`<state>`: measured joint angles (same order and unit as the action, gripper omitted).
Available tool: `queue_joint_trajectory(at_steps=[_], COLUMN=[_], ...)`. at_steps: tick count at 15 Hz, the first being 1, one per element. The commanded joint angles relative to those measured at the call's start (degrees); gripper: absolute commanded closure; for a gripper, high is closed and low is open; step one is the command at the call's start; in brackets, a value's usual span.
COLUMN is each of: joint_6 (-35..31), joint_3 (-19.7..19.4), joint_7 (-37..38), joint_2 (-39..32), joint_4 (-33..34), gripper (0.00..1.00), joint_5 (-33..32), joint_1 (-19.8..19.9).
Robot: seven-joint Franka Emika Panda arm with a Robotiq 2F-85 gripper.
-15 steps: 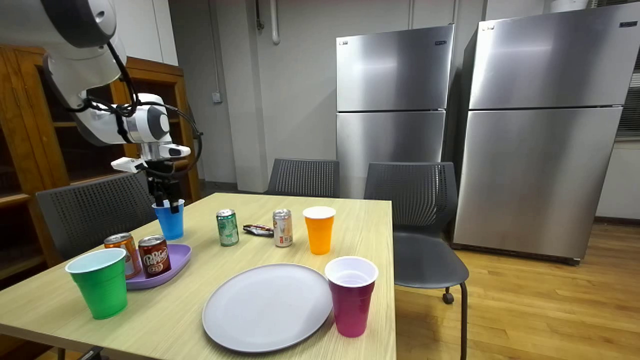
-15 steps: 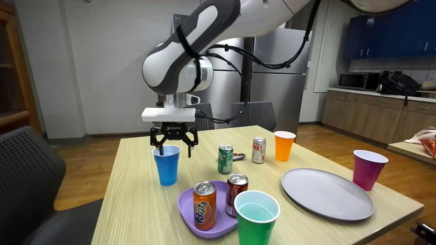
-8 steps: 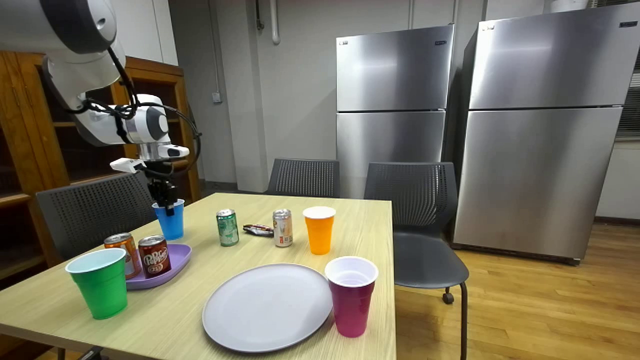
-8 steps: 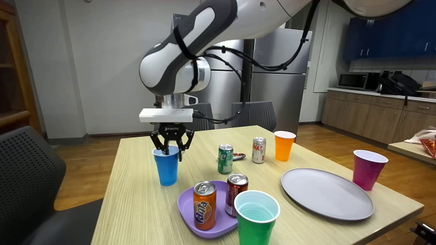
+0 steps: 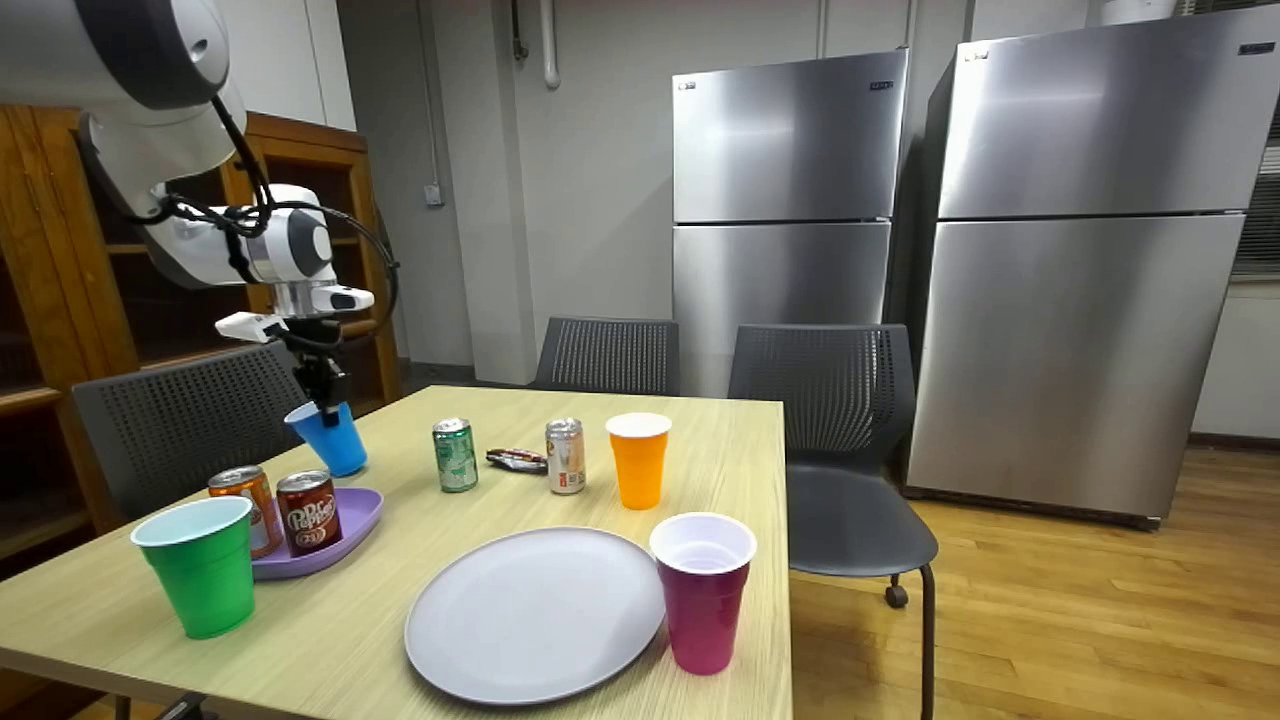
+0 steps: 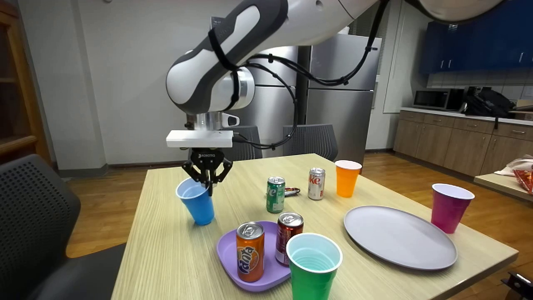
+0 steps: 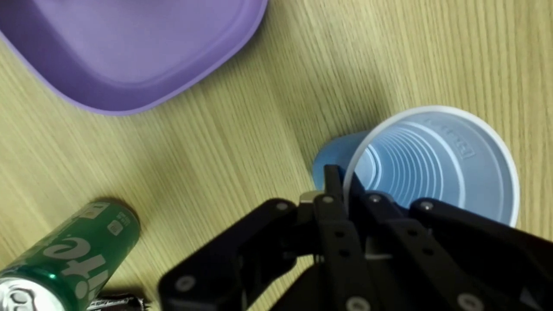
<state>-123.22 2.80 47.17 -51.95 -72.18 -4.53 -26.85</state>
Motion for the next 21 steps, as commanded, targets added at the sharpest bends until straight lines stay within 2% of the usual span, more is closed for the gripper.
queue_joint_trajectory(at_steps=[1, 12, 21], joint_6=[2.0, 2.8, 1.2], joint_3=[-0.7, -0.2, 0.8], joint_7=[0.7, -0.1, -3.1], joint_2=[1.1, 11.4, 26.8], joint_4=[0.9, -5.9, -23.6], gripper=[0.99, 0.99, 0.99], joint_5=[-0.4, 0.2, 0.8], joint_1=[-1.0, 0.4, 4.9])
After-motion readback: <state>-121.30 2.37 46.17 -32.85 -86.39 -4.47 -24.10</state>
